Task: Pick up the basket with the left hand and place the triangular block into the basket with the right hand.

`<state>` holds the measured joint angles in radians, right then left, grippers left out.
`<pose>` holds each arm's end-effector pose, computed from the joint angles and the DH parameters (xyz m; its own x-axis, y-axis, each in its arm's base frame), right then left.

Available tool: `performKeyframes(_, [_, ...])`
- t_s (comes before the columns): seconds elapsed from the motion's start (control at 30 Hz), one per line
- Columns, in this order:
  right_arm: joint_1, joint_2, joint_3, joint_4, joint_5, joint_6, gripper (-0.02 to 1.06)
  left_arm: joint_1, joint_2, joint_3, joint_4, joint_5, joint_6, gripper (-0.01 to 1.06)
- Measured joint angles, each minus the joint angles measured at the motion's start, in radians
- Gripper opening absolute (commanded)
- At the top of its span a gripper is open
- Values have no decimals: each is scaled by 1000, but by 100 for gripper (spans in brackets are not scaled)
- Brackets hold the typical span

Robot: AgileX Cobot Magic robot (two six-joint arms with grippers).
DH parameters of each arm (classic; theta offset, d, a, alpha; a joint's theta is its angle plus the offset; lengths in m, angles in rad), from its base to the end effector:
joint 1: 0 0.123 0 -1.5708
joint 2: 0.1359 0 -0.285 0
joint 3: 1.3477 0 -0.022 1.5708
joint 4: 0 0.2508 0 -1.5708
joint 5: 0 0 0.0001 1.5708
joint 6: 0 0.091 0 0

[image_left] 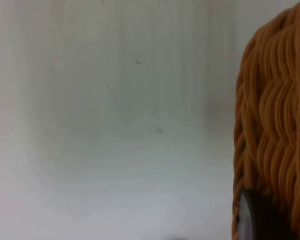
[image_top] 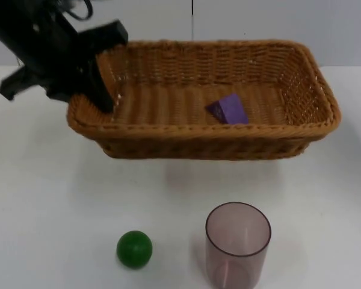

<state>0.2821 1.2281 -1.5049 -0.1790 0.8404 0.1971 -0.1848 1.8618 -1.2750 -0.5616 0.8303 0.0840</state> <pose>0.2420 0.0576 0.4710 -0.4448 -0.0496 -0.8943 -0.1284 0.9917 0.0089 0.3623 -0.1042 0.2022 -0.9764 -0.1095 -0.1863 -0.0134 0.8912 -0.4534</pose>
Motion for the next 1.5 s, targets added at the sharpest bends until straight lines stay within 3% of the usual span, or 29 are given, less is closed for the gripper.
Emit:
performKeyframes(0.2, [0,-30,0,-44,73,-8,104,0,92,0,-125,-68,91,0])
performKeyframes(0.63, [0,-87,0,-77,123,-10,104,-35,194,0,-142,-167,204,0])
performKeyframes(1.5, [0,-103,0,-94,156,-10,104,-39,274,0,-203,-224,279,0])
